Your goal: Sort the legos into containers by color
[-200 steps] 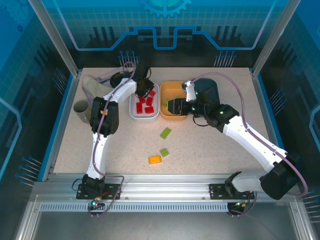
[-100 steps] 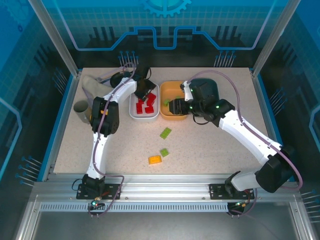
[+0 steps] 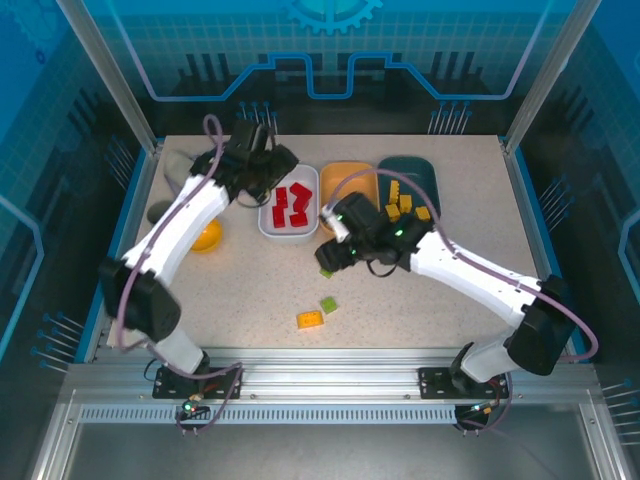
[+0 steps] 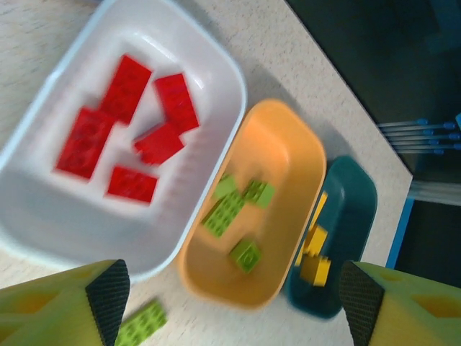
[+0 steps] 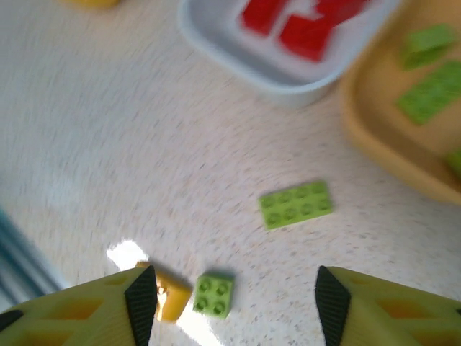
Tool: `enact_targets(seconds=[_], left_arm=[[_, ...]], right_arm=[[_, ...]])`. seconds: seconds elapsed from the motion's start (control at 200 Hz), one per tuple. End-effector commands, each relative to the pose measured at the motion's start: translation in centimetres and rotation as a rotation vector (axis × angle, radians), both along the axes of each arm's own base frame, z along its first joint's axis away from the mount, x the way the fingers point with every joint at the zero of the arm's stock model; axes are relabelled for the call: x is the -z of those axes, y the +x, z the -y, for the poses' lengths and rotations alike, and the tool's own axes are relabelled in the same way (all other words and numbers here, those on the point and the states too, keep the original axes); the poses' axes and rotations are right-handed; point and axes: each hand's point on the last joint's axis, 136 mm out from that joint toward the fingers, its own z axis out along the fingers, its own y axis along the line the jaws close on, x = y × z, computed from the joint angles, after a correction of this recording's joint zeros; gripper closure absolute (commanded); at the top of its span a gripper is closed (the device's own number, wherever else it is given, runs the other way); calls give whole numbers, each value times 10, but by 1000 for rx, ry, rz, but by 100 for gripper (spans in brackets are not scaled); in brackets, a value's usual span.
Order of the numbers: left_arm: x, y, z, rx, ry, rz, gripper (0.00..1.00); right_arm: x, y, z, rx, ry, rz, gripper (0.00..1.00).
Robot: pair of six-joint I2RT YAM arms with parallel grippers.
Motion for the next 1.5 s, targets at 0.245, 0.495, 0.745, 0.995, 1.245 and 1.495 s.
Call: enact_targets(seconds=[0.245, 0.495, 0.745, 0.995, 1.245, 1.495], left_arm=[[27, -184, -85, -37, 122, -54, 11], [32, -245, -110, -91, 86, -28, 1], [28, -247, -109, -89, 74, -19, 1], [25, -242, -106, -79, 66, -6, 2], [26, -236, -102, -72, 59, -4, 3], [31, -230, -97, -61, 49, -10, 3]], right_arm=[[84, -109, -26, -647, -330, -33, 10], [125, -91, -36, -665, -490, 5, 4], [147, -76, -52, -668, -544, -13, 6], [163, -75, -50, -651, -542, -125, 19], [176, -67, -45, -613, -551, -186, 34], [169, -57, -51, -563, -506, -168, 57]])
